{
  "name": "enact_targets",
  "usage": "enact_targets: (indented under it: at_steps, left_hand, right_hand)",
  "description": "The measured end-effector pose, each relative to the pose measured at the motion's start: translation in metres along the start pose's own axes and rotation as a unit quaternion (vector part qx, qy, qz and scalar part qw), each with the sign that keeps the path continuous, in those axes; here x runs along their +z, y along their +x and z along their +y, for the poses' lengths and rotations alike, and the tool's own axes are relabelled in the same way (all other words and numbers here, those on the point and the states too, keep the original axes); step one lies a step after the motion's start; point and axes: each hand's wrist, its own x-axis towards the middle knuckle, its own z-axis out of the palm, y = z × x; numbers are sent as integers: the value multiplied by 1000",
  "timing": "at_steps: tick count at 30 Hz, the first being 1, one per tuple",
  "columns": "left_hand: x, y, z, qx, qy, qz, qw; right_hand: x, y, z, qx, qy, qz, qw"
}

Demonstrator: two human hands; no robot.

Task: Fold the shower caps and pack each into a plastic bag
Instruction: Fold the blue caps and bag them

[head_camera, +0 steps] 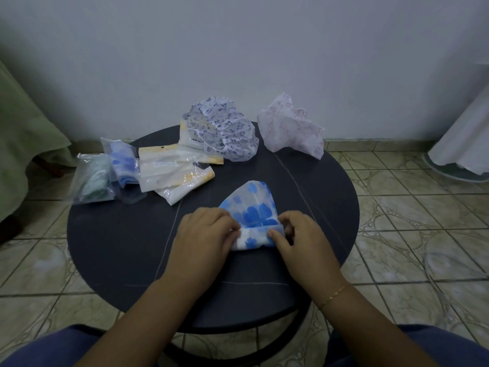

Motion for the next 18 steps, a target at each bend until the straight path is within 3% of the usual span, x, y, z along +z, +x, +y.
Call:
enact_targets:
  at_steps: [6,13,18]
  left_hand:
    - [-2,1,2,-1,0,-65,998]
    - [-1,6,-1,-3,10,-119,993]
    - [-8,6,3,1,16,-141,990]
  right_hand:
    - [2,-2,0,-74,-107,9,991]
    - [-10,-3,-7,-80,-174,-92,977]
    - [-17,-1,-9,-85,-172,-121,974]
